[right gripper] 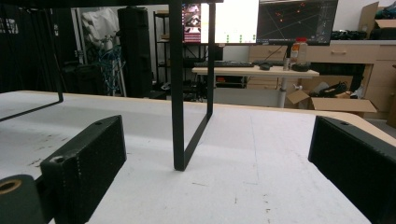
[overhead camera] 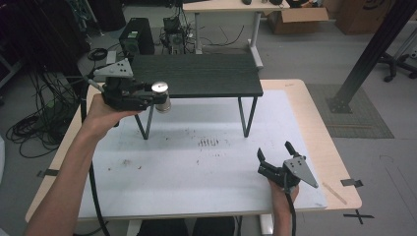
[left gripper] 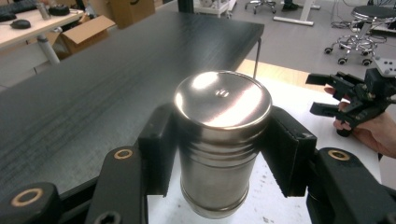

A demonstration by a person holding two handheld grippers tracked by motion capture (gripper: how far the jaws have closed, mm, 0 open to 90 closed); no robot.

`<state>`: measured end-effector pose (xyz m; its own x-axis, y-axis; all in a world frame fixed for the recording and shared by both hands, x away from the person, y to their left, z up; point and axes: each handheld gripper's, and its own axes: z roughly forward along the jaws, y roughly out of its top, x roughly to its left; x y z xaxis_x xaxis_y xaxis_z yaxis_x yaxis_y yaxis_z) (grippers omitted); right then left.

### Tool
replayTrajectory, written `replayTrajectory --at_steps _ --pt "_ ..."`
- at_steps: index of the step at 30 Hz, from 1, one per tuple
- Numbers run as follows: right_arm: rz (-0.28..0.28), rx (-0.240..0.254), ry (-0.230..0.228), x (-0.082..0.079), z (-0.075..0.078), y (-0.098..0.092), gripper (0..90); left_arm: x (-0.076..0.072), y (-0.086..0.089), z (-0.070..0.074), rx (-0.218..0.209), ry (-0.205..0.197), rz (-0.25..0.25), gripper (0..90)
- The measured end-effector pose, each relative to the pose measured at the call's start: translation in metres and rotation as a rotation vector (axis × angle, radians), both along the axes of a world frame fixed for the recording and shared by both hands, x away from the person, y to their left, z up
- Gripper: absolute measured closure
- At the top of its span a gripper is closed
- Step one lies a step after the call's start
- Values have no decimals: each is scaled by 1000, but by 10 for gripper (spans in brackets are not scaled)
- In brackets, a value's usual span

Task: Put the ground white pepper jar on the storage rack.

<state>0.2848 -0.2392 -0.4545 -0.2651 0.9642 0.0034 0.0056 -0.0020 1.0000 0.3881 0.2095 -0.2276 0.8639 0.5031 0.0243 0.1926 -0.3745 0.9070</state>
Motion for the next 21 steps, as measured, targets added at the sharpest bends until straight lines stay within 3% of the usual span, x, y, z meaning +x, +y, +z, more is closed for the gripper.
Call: replayTrajectory --at_steps 21 --pt "0 1 -1 0 0 0 38 40 1 19 -8 -18 57 491"
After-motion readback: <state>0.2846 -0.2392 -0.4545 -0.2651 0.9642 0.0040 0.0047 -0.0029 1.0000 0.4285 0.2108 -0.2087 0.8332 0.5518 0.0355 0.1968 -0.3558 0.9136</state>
